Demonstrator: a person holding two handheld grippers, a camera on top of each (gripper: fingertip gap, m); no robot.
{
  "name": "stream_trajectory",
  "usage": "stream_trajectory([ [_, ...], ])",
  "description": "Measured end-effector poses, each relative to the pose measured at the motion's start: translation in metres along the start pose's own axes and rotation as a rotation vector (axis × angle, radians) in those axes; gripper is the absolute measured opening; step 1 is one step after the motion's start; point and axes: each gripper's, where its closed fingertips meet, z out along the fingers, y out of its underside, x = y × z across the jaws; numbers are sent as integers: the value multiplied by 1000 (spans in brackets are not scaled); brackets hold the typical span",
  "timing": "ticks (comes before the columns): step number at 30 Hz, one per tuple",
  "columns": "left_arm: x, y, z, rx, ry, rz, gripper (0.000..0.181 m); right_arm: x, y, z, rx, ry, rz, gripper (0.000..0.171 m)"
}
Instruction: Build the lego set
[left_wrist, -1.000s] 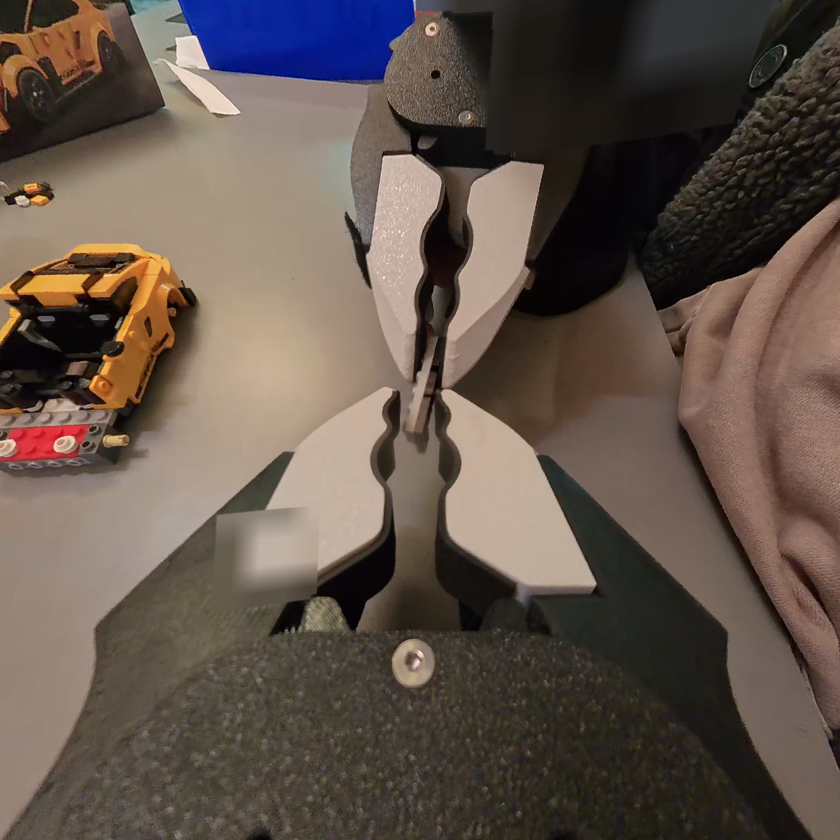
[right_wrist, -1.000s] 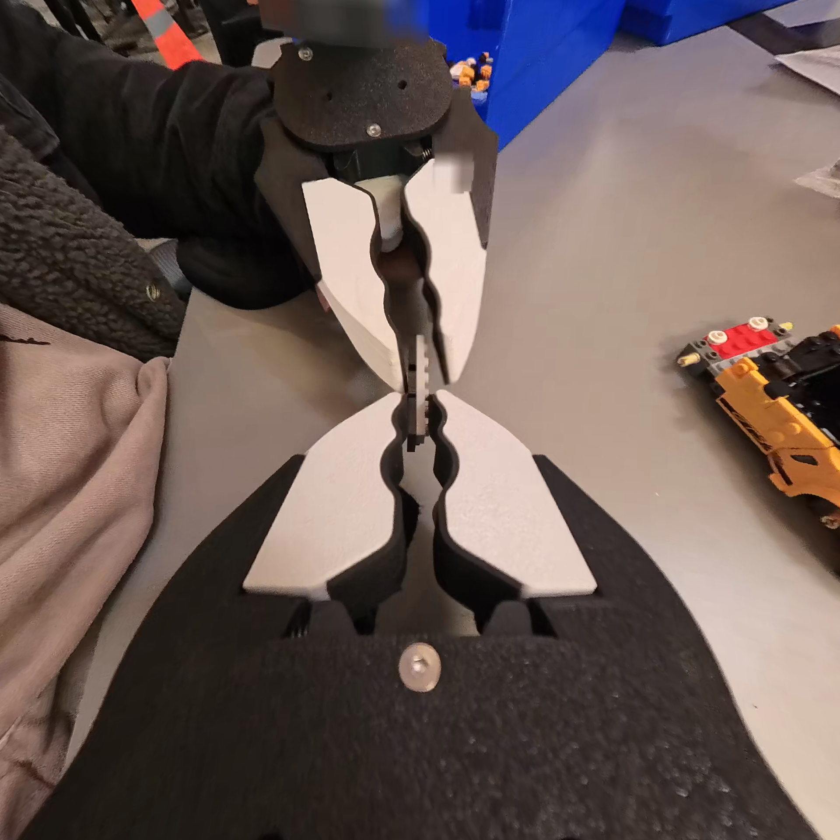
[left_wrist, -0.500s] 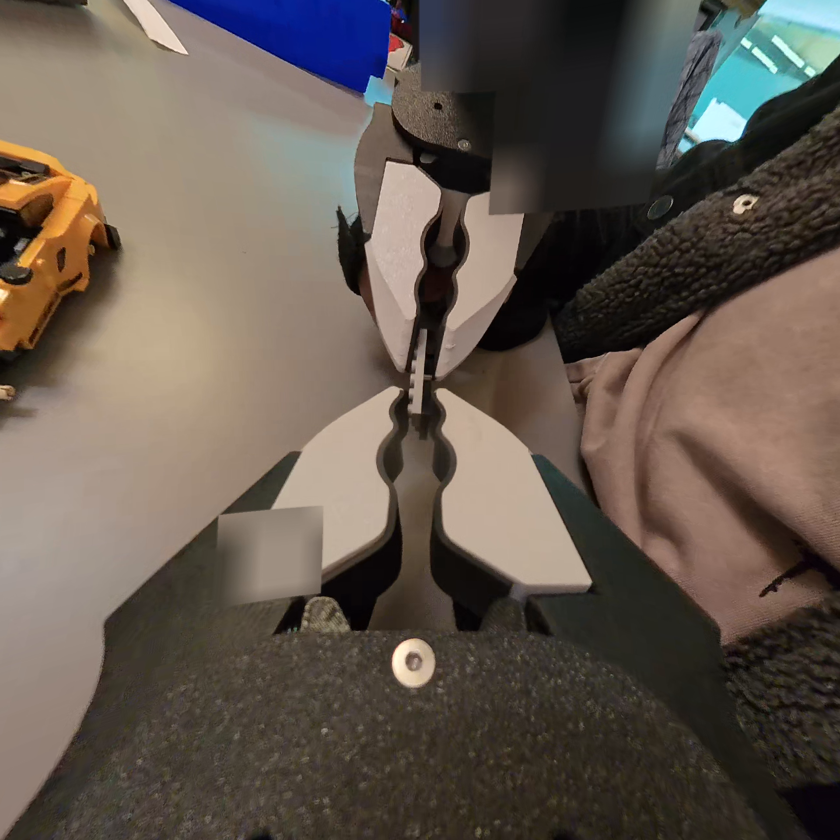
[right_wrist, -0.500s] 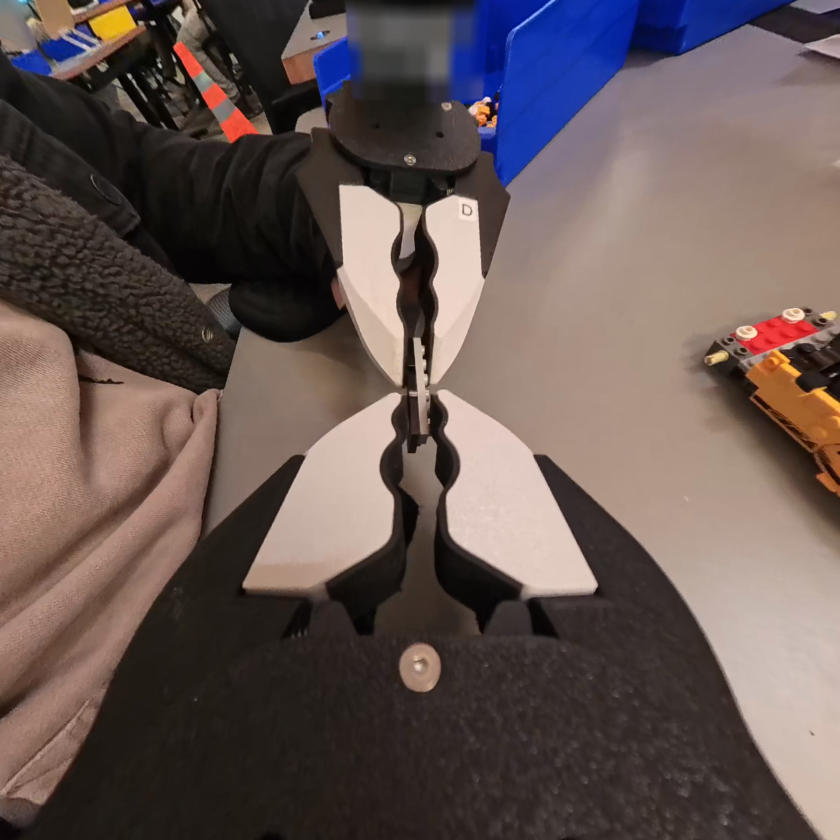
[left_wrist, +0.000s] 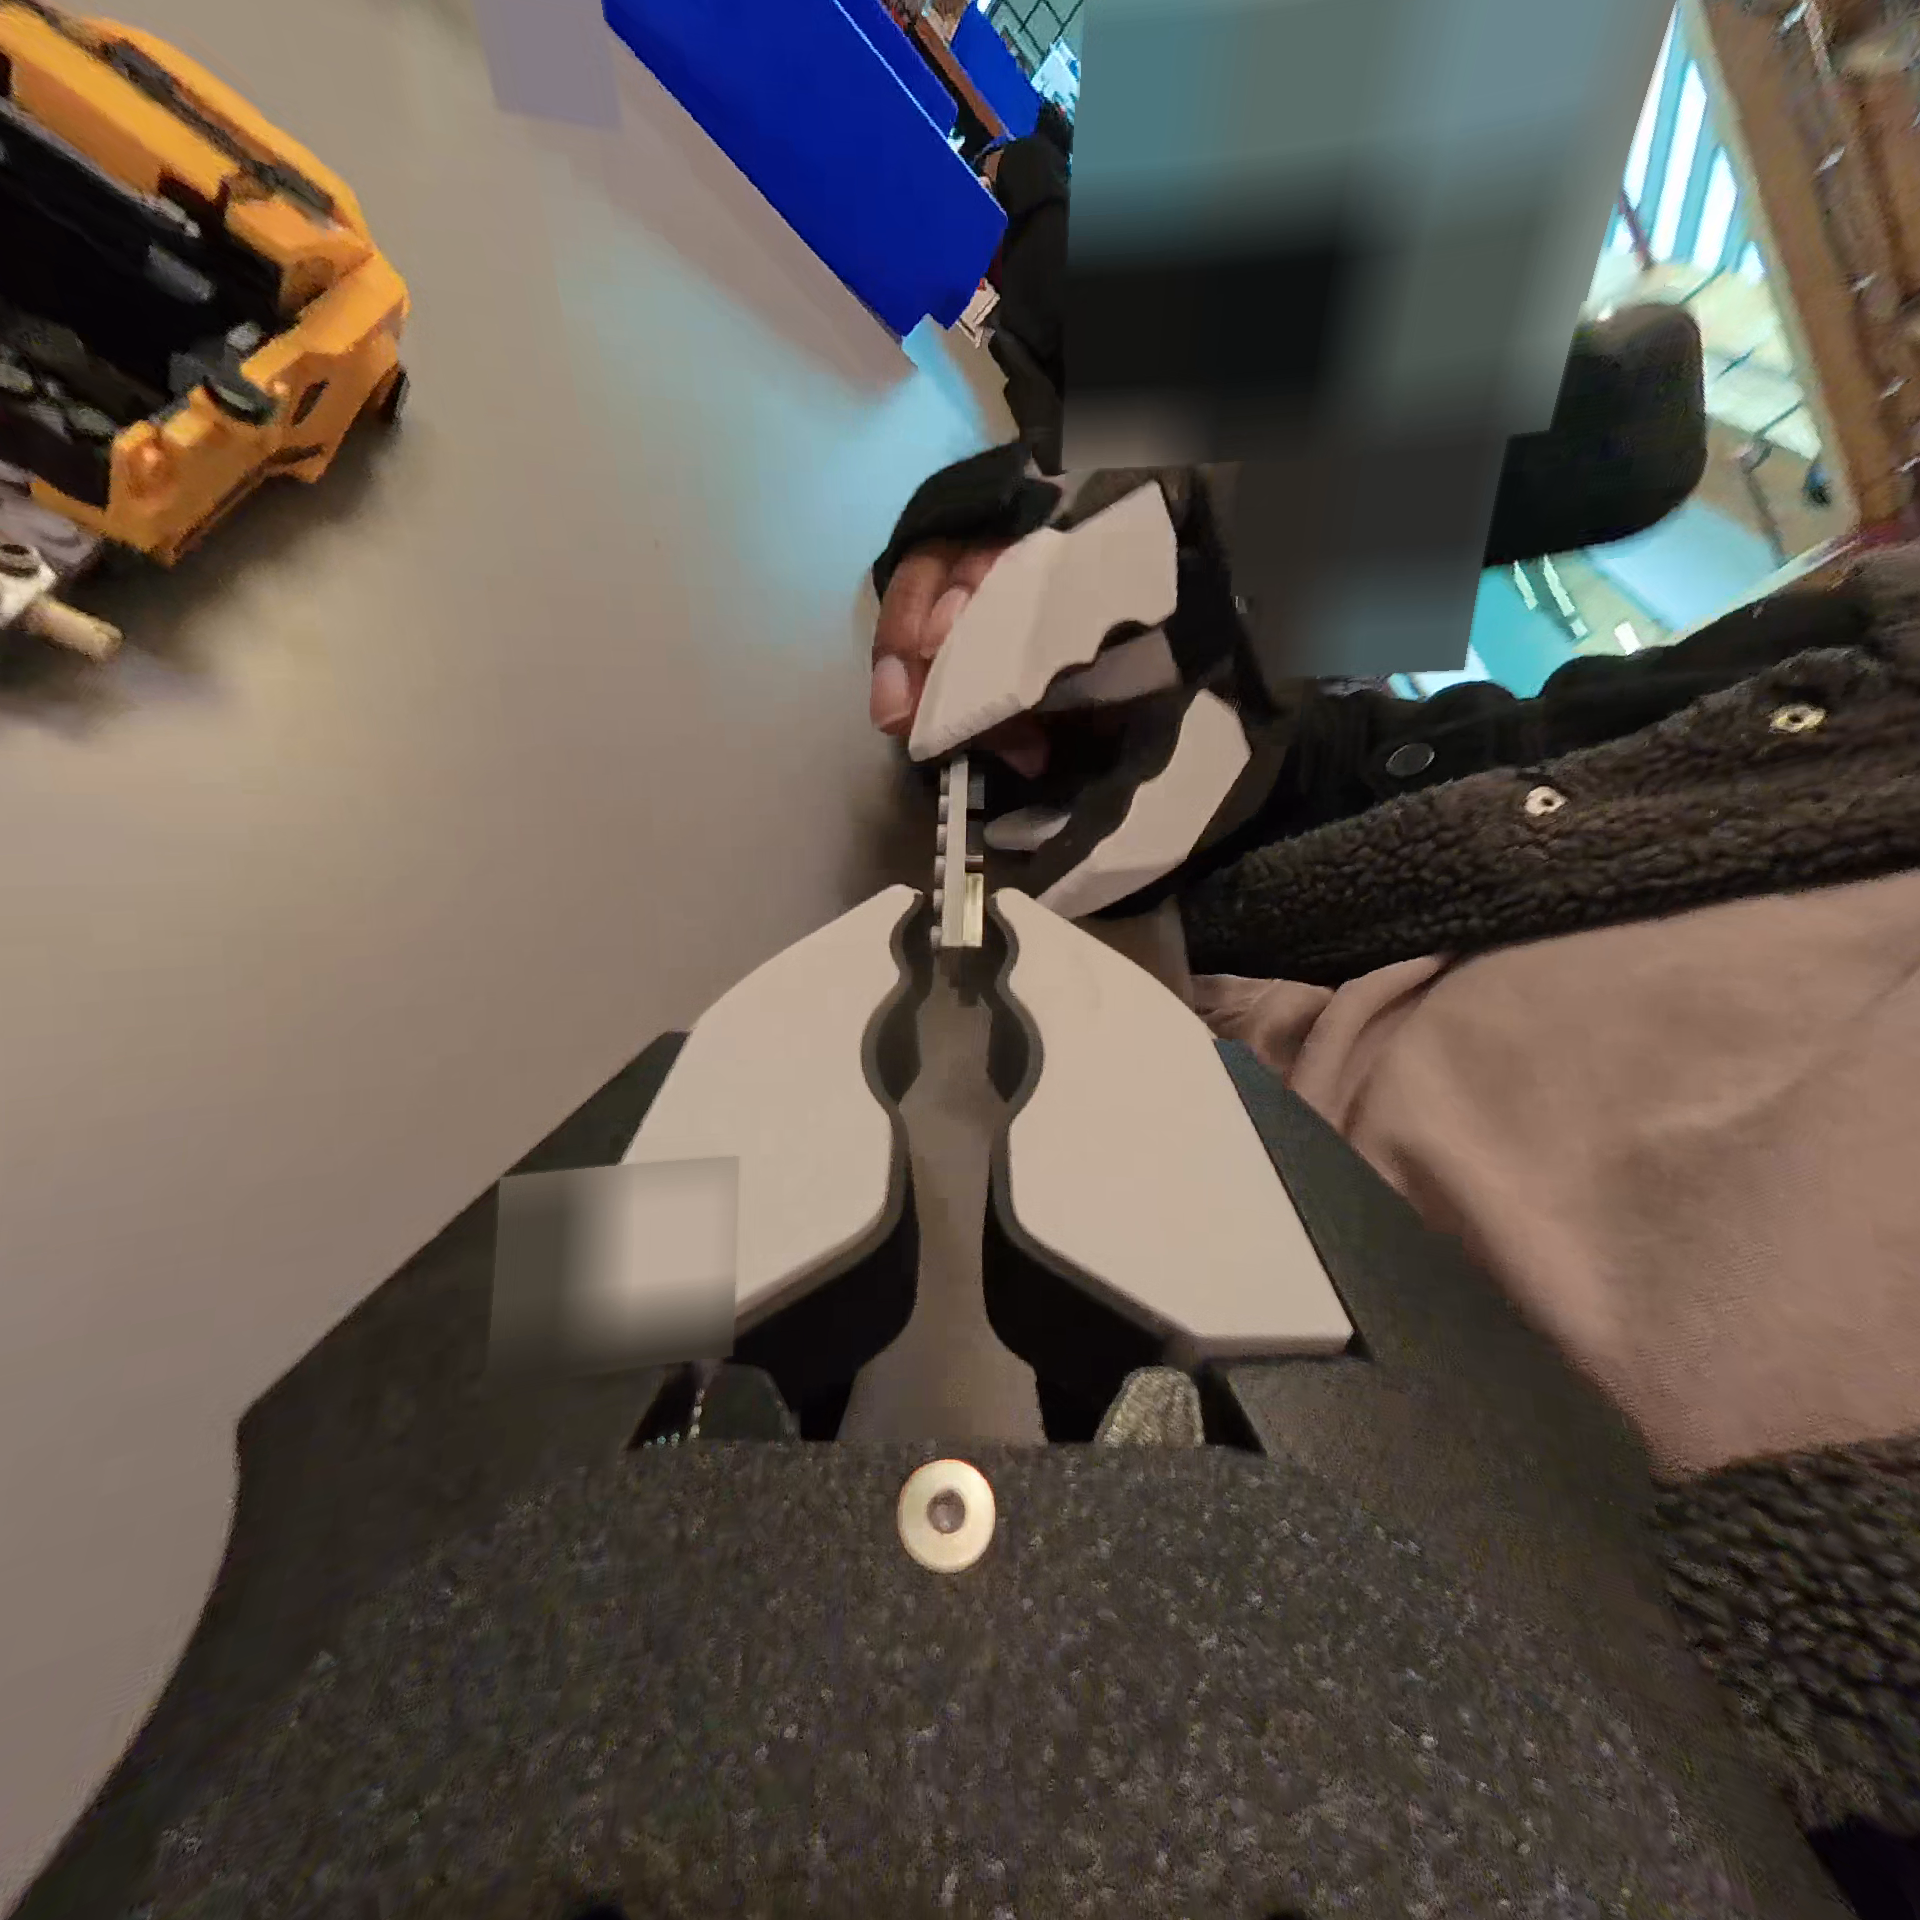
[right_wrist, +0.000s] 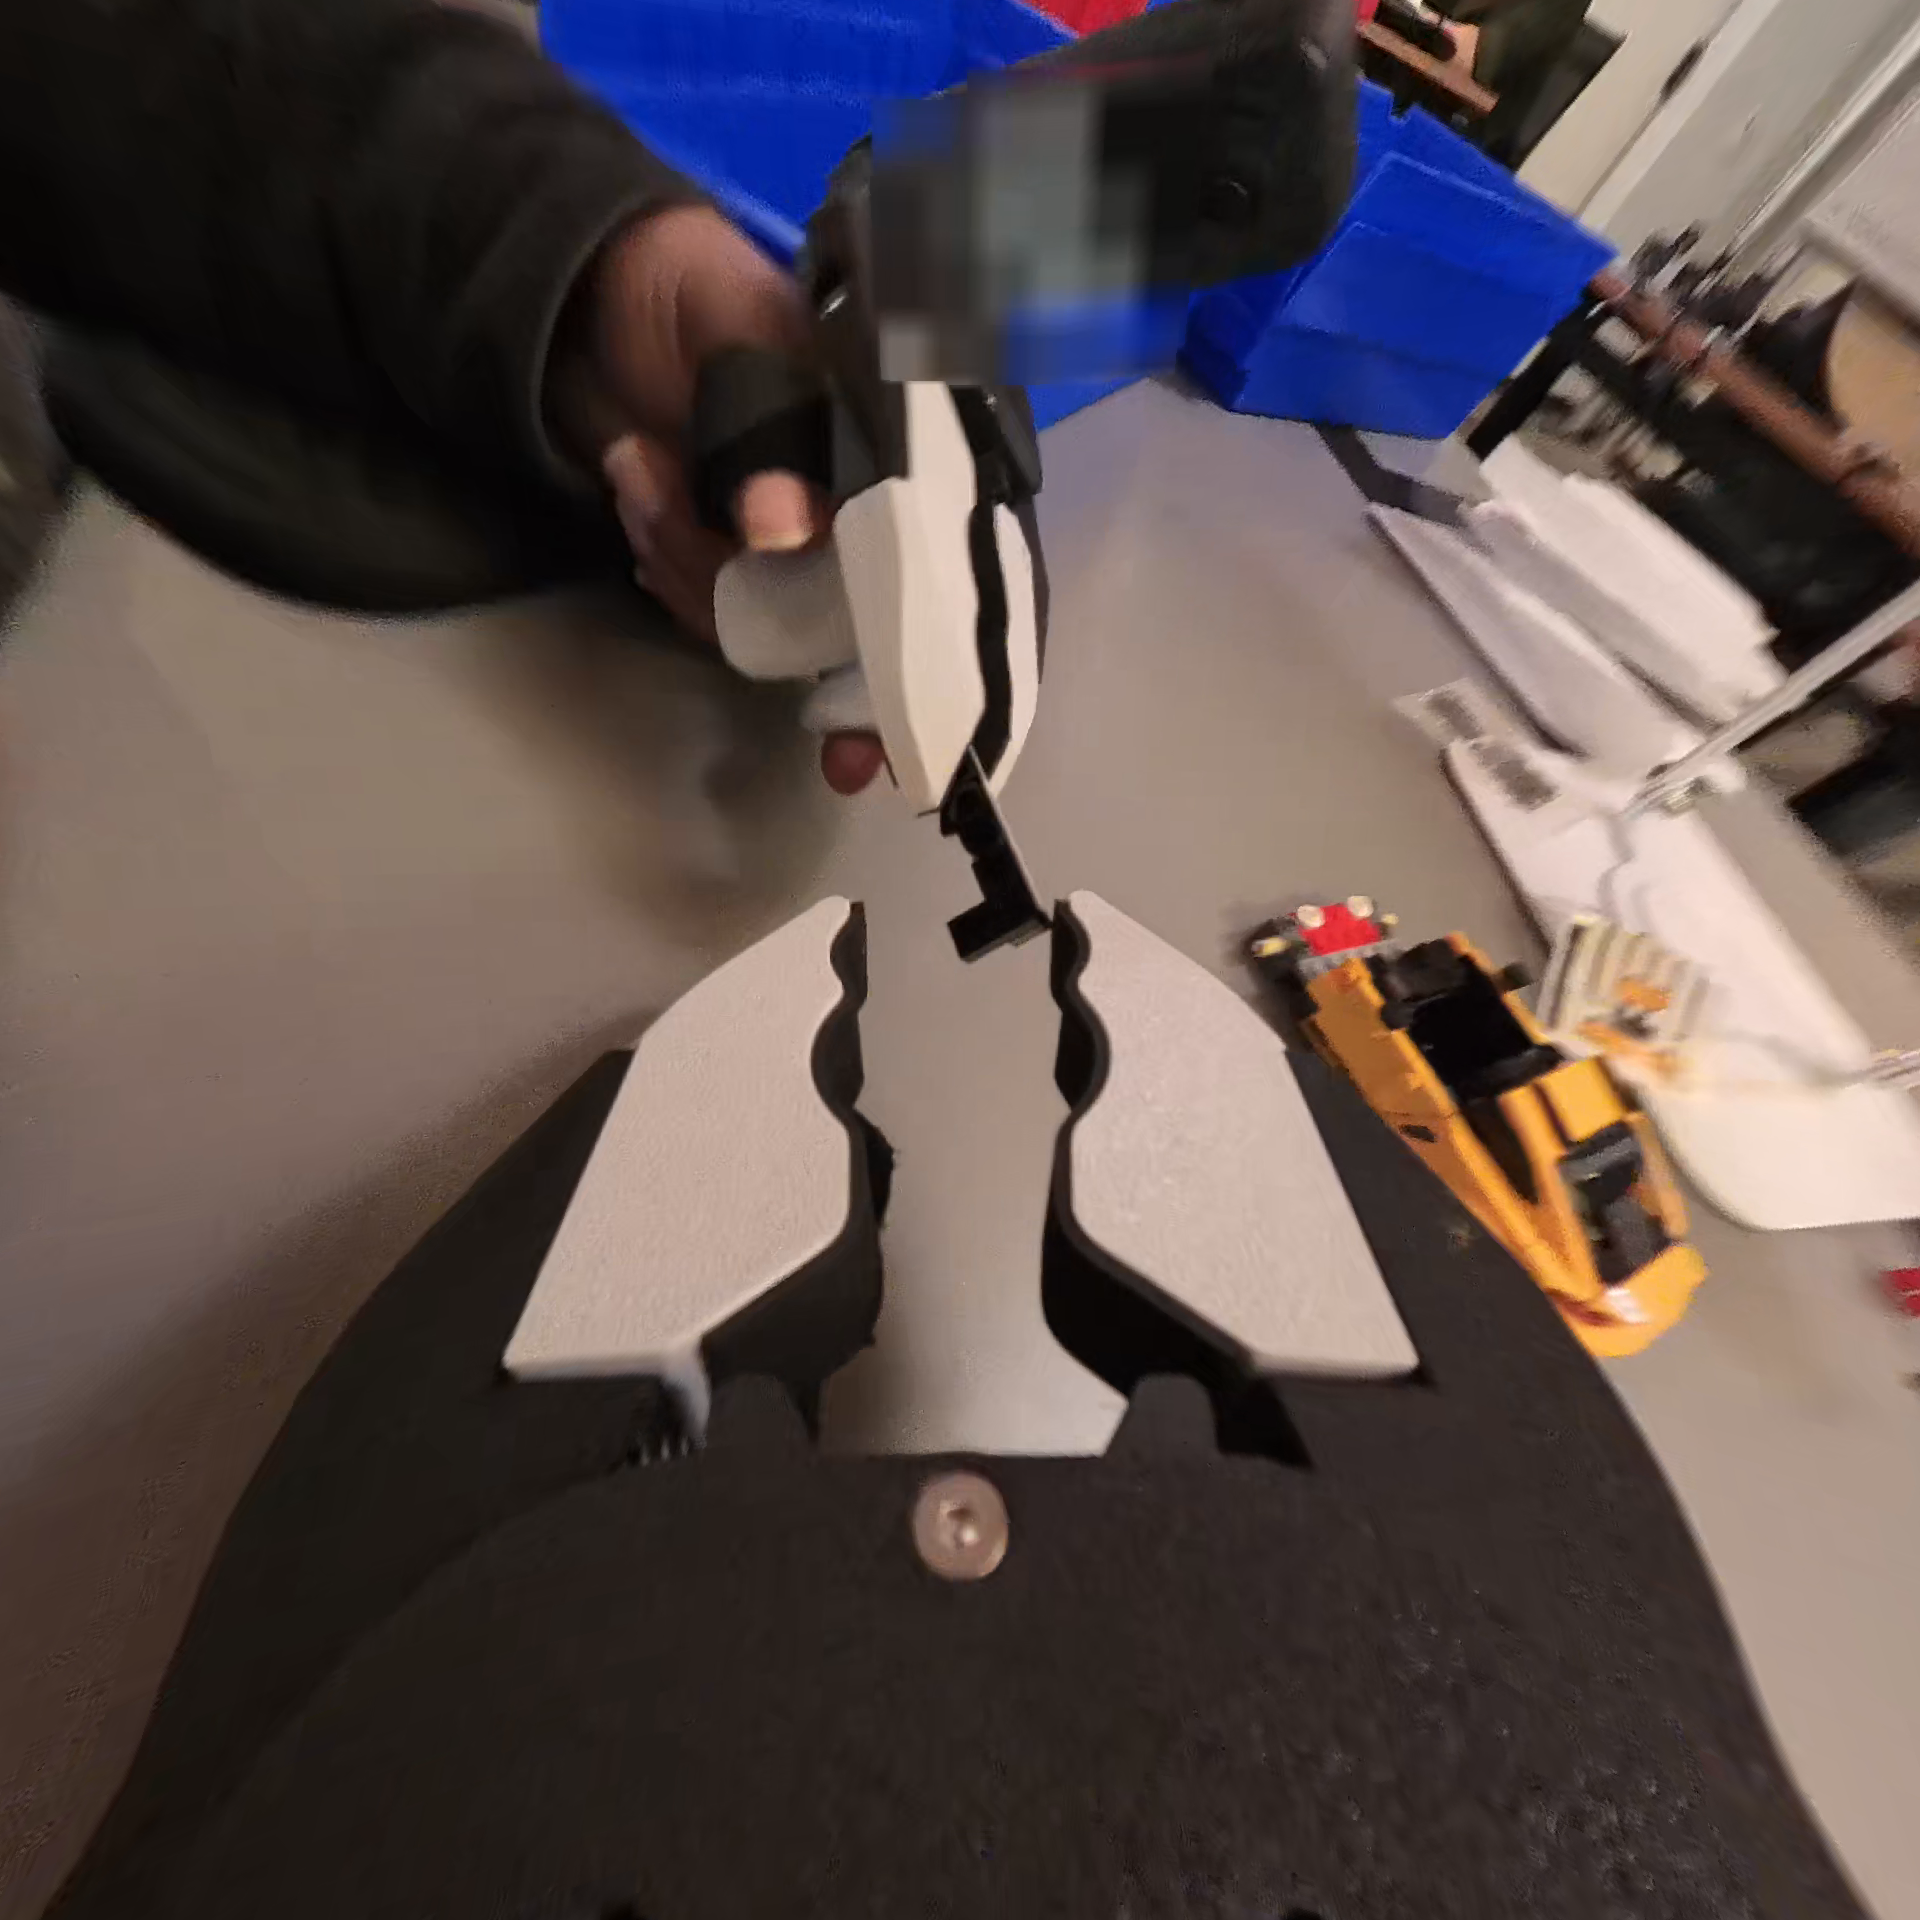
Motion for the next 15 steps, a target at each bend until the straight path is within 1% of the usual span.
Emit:
stream_trajectory([
  [3,1,3,1,-12,32,-63,8,-2,6,2,-44,53,-168,35],
  [7,2,7,3,-37,57,-116,8,-3,8,4,-54,69,-204,33],
  [9,1,9,4,-47,59,-132,8,-4,5,3,-44,82,-231,26],
  [10,2,10,4,-52,62,-137,8,-5,5,3,-41,84,-243,18],
  [15,2,11,4,-55,74,-154,8,-5,5,1,-39,85,-261,17],
])
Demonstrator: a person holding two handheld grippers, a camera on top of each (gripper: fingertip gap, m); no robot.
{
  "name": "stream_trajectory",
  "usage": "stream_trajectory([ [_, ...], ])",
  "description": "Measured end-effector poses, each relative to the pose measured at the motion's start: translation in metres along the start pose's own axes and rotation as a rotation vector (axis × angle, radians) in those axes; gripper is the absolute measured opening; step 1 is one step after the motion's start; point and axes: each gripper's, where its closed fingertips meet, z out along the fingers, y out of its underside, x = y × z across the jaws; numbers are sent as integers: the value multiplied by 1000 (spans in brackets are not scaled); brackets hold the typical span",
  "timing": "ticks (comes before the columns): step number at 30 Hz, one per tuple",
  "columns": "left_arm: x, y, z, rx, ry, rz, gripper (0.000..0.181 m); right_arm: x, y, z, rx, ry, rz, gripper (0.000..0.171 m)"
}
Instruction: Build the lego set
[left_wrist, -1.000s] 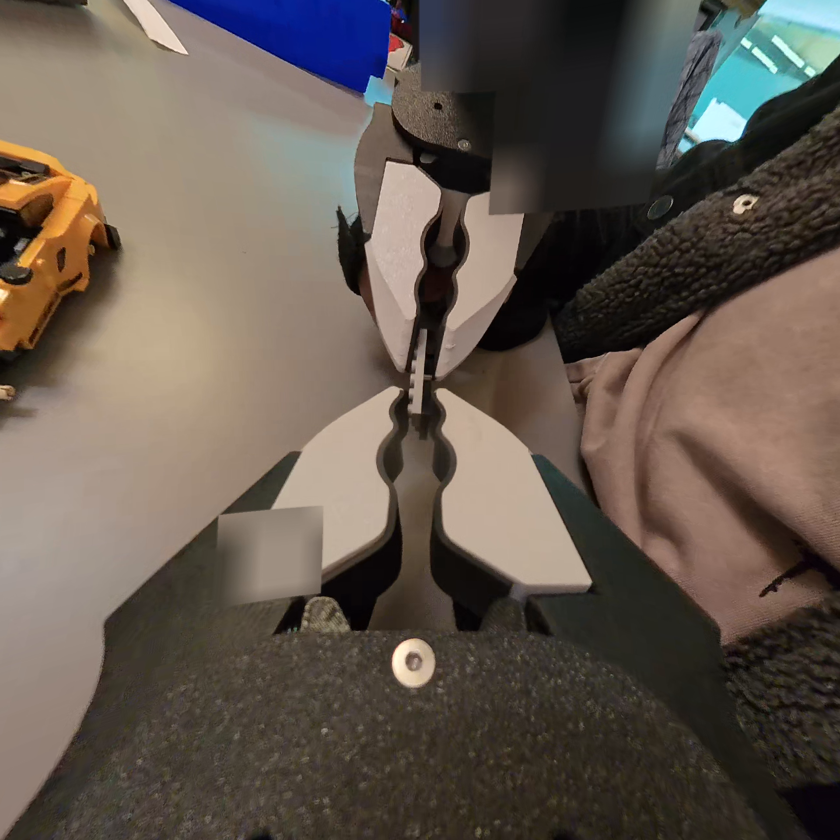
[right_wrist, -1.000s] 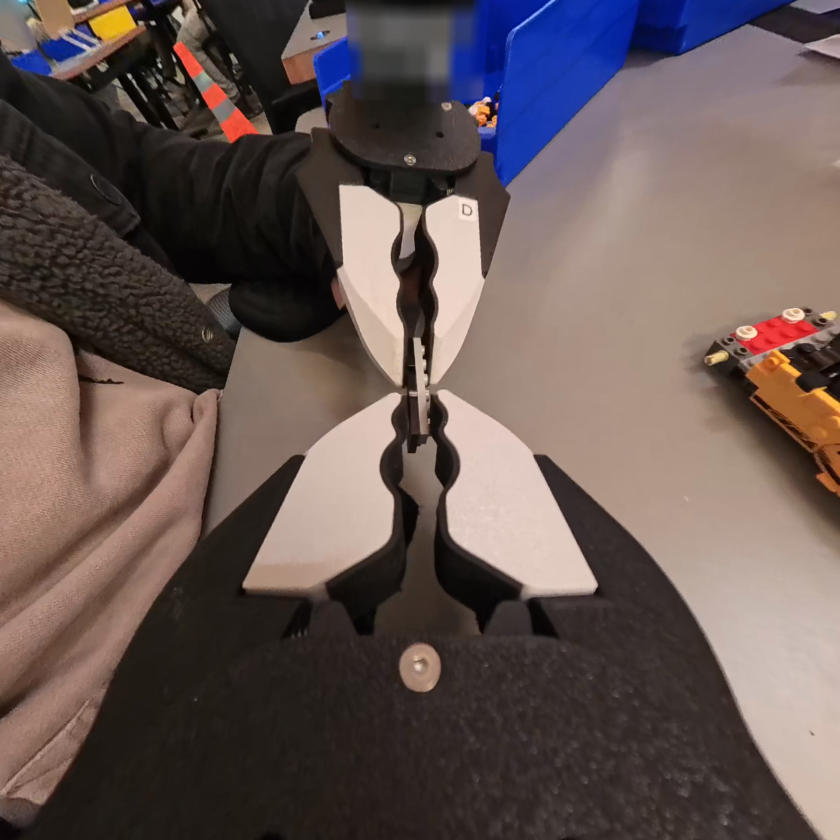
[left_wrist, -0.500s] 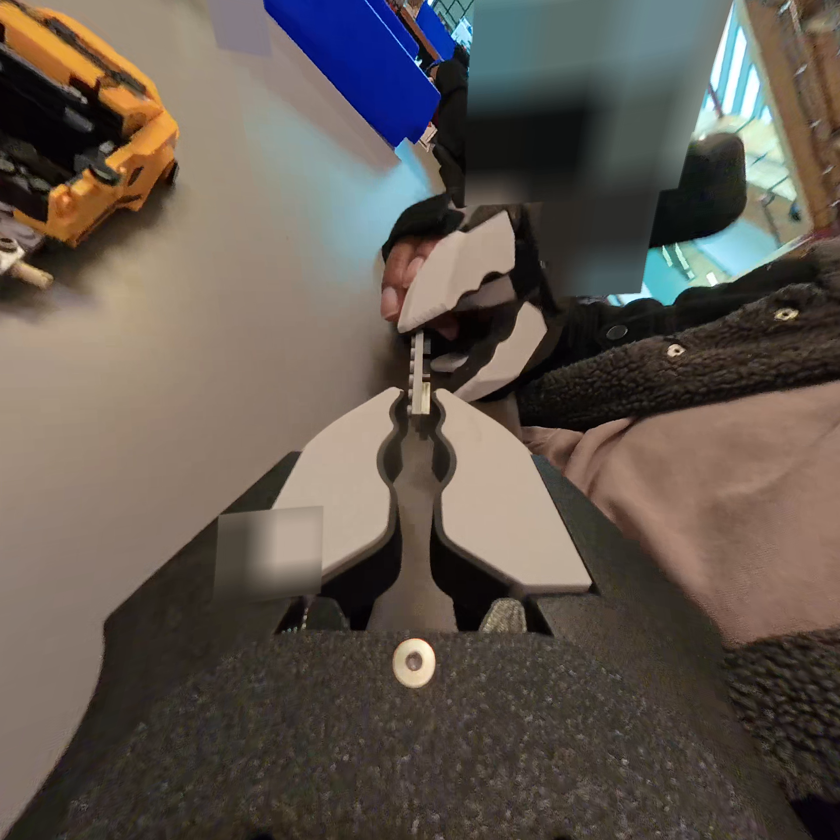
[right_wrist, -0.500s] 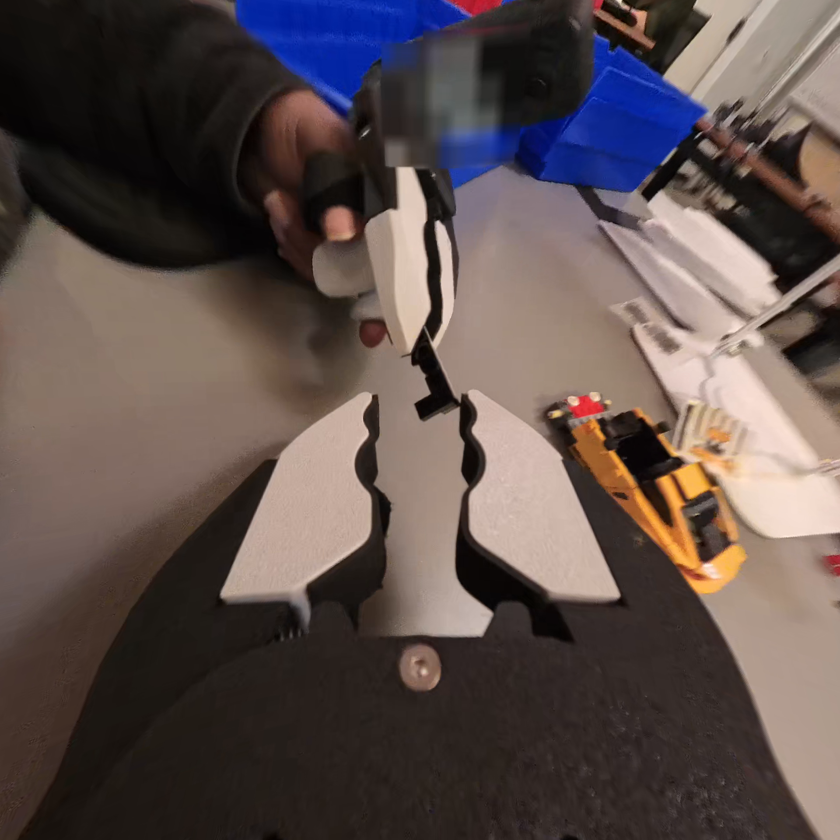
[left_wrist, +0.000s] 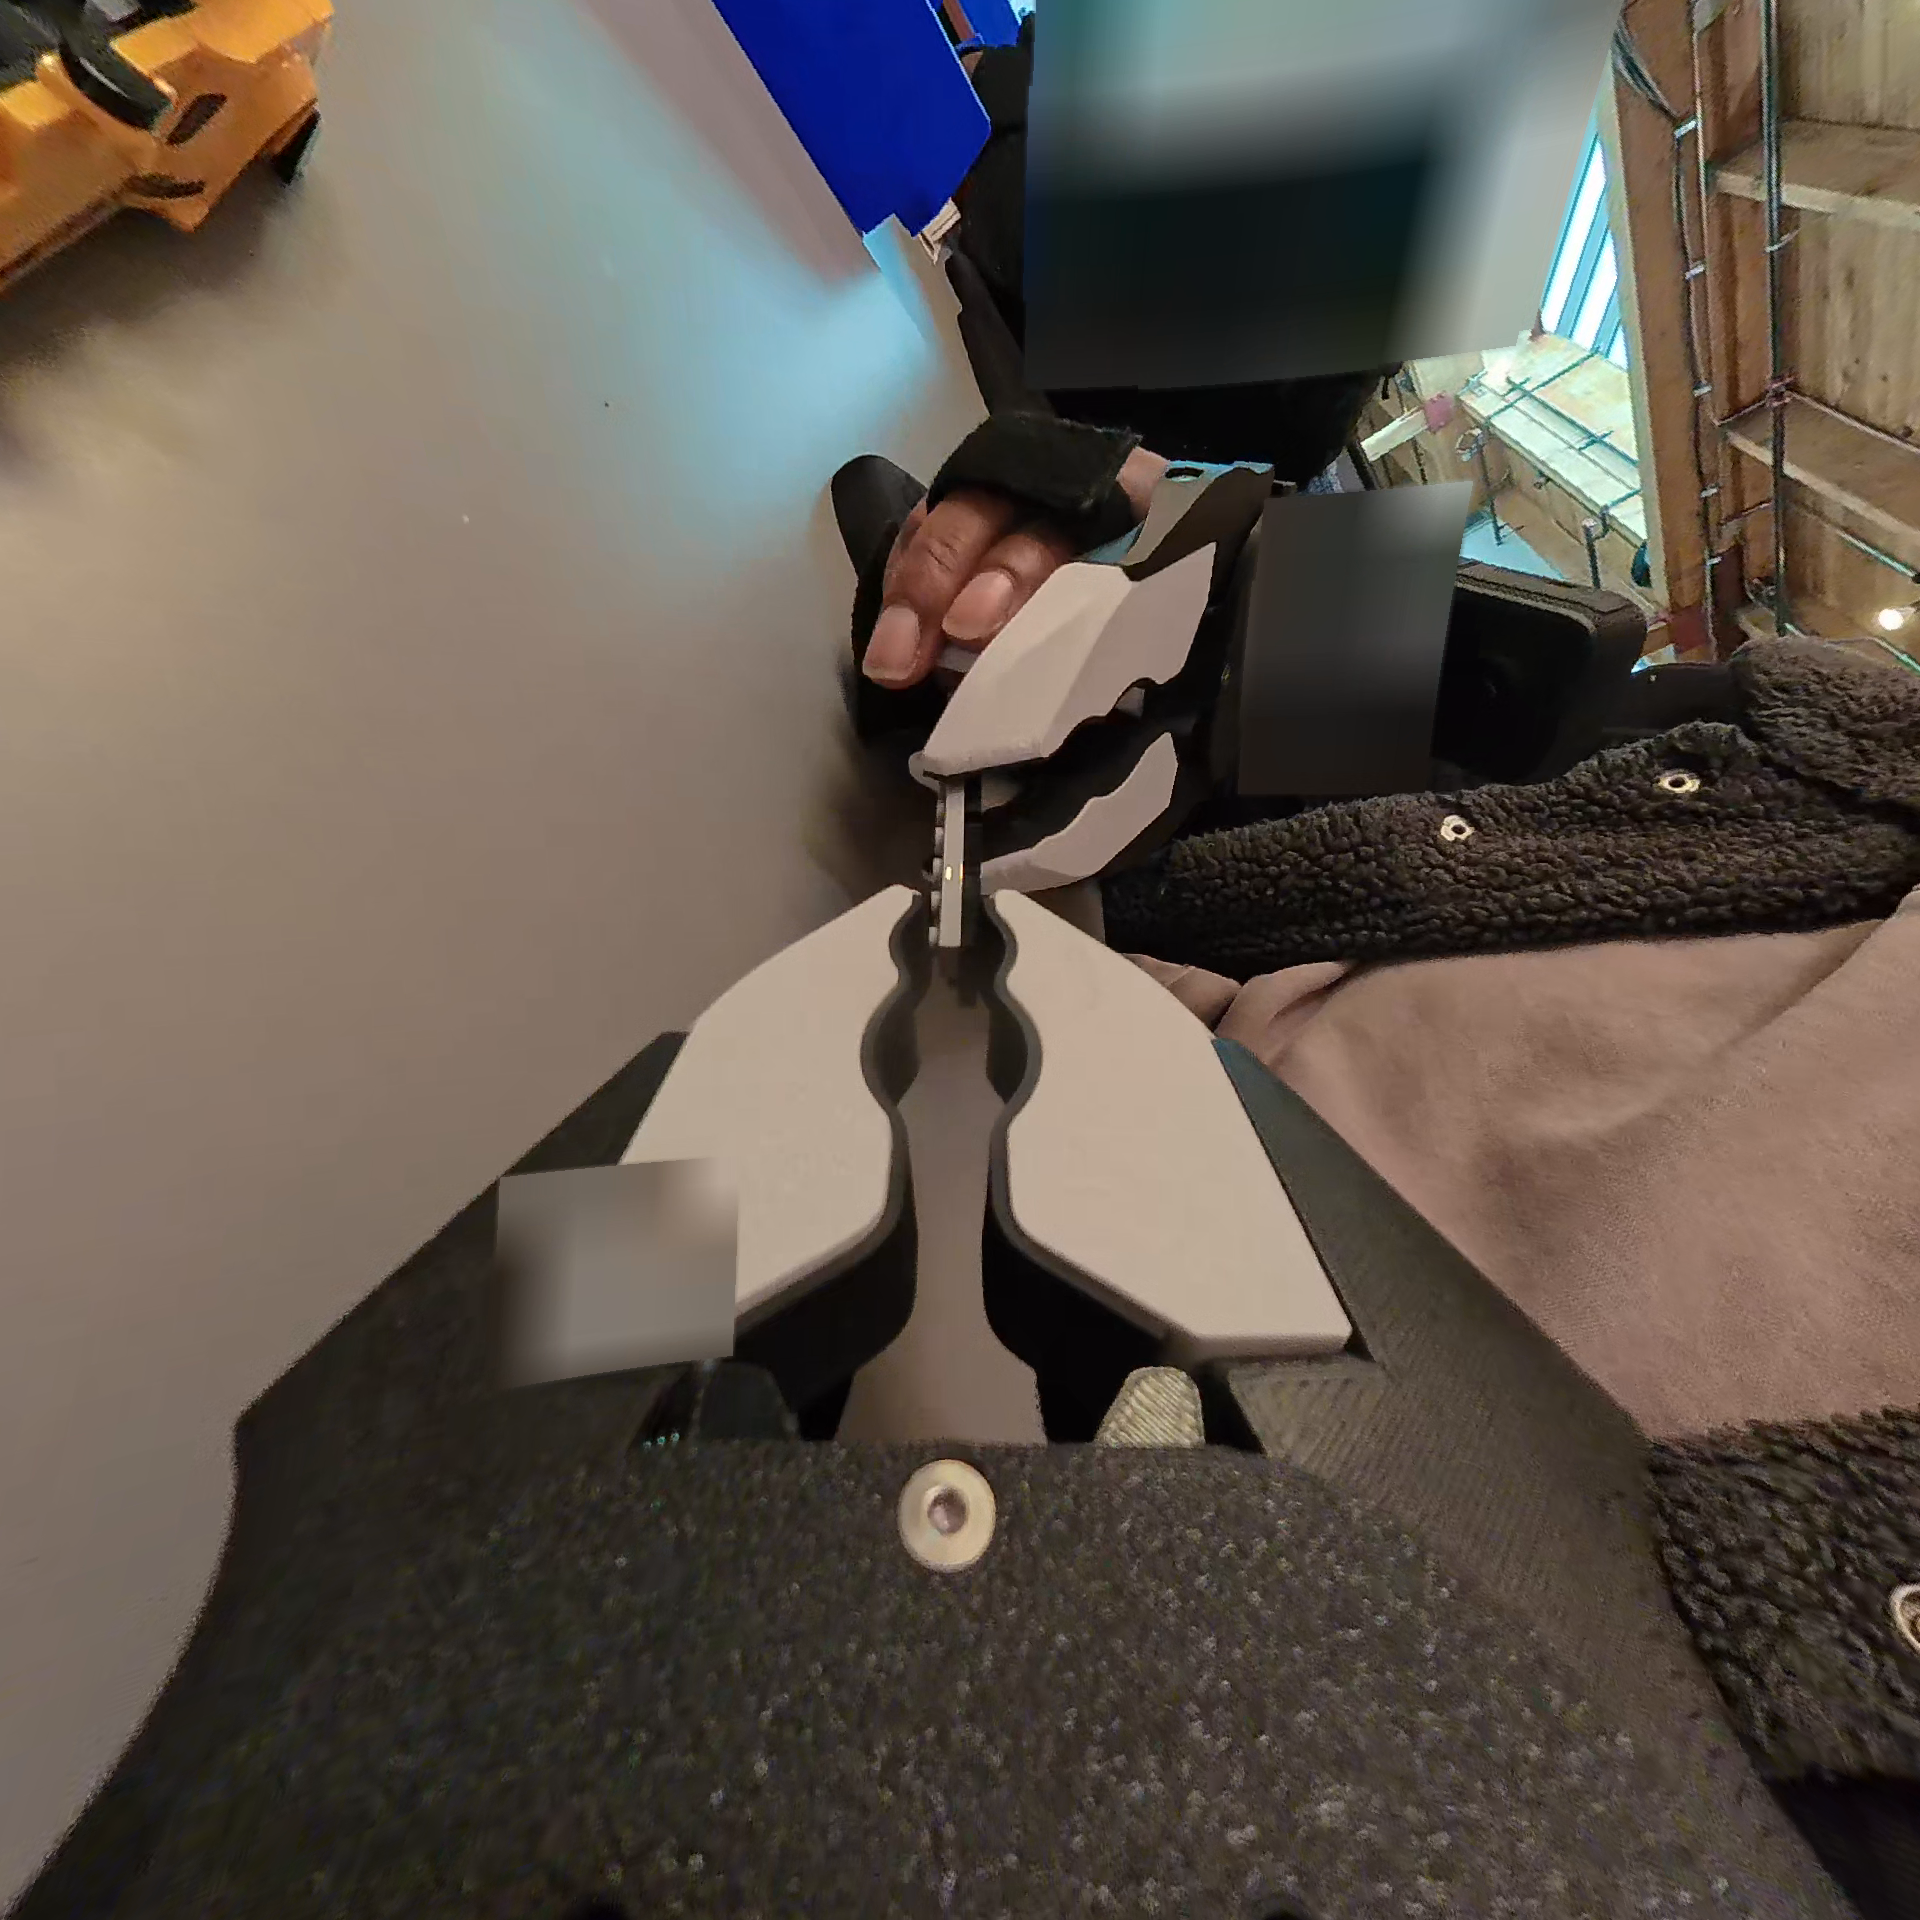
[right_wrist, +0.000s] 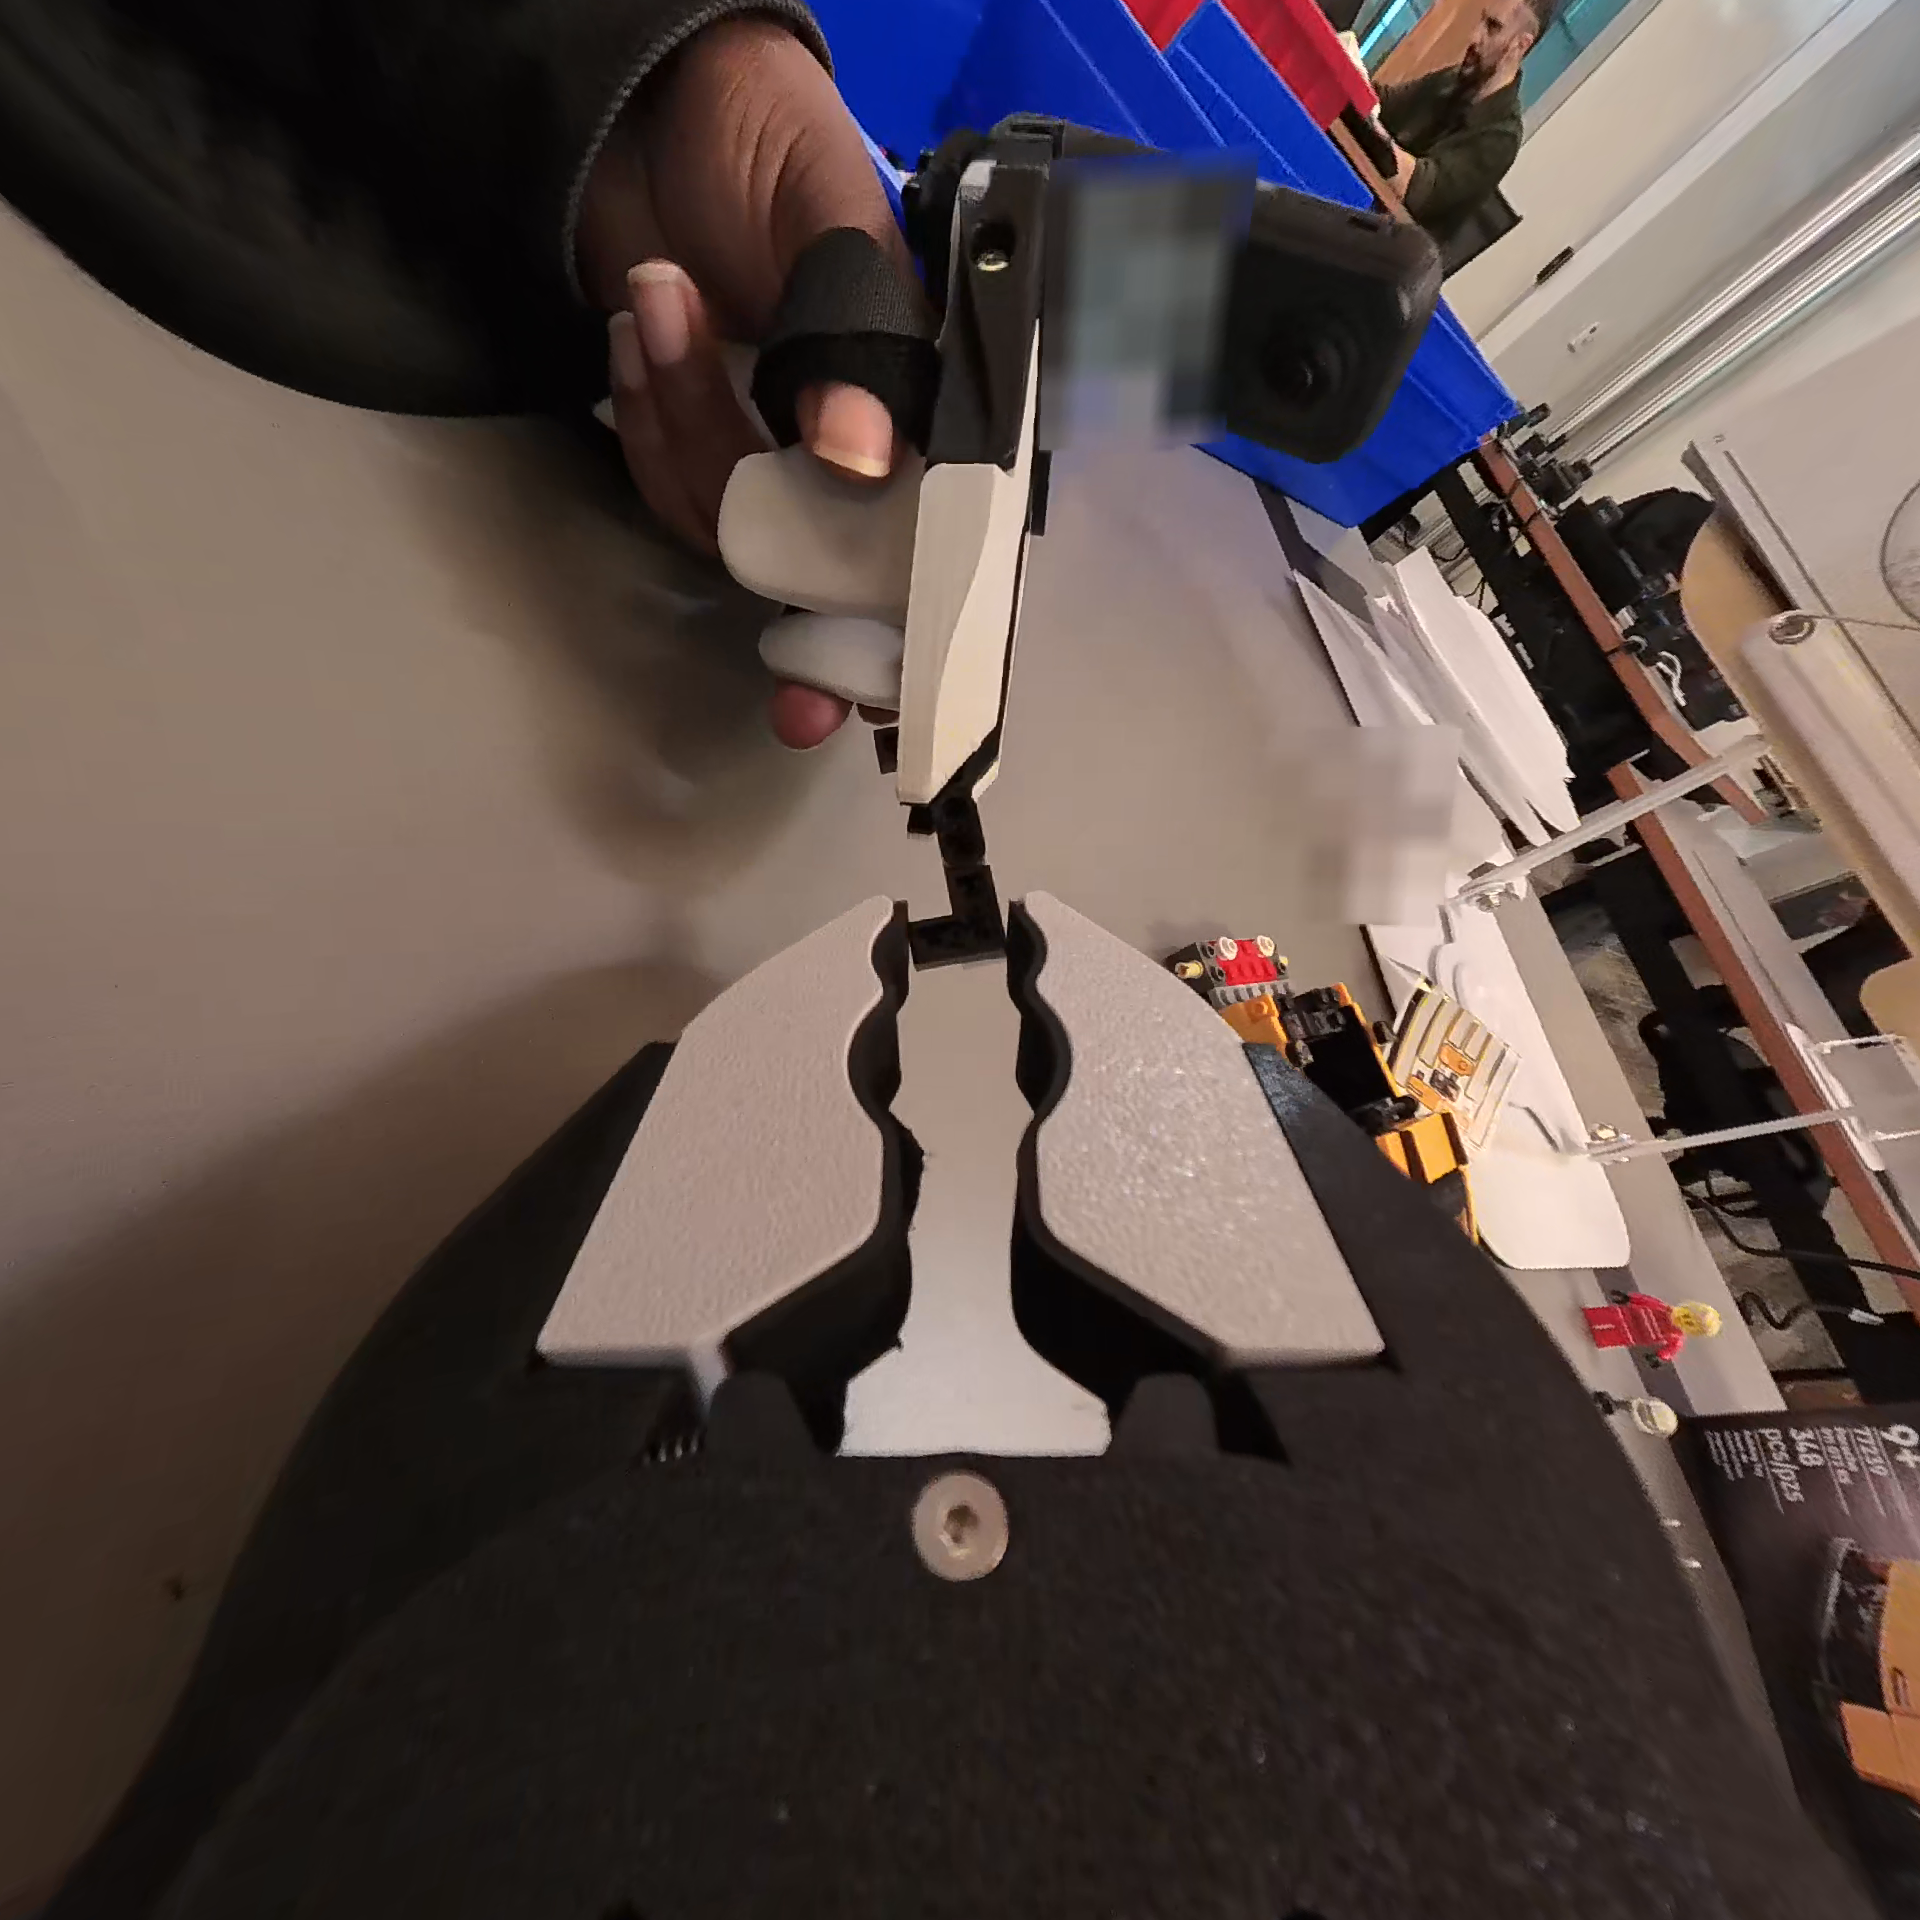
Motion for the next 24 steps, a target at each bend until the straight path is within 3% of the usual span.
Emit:
stream_trajectory([
  [24,12,2,2,-9,69,16,9,-5,-7,-7,61,-141,193,17],
])
